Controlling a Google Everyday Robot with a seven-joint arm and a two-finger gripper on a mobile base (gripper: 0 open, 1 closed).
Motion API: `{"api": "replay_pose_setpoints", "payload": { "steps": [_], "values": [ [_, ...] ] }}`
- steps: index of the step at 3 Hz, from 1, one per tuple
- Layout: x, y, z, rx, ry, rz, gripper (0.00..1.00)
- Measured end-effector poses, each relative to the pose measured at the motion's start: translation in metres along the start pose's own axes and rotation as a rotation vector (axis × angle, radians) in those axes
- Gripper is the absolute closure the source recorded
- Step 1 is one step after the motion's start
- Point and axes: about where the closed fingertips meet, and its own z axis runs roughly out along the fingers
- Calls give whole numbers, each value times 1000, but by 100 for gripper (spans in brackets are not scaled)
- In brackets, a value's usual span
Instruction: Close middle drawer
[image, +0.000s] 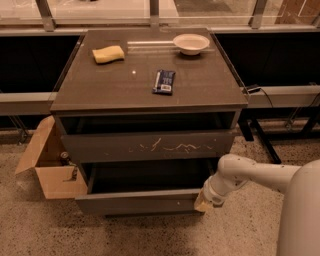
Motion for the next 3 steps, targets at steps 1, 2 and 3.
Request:
{"api": "replay_pose_setpoints", "payload": {
  "steps": [1,2,3],
  "values": [
    [3,-11,-6,22,-4,10,83],
    [8,-43,-24,76,-16,29,60],
    [13,-72,-44,128,-31,42,37]
  ]
}}
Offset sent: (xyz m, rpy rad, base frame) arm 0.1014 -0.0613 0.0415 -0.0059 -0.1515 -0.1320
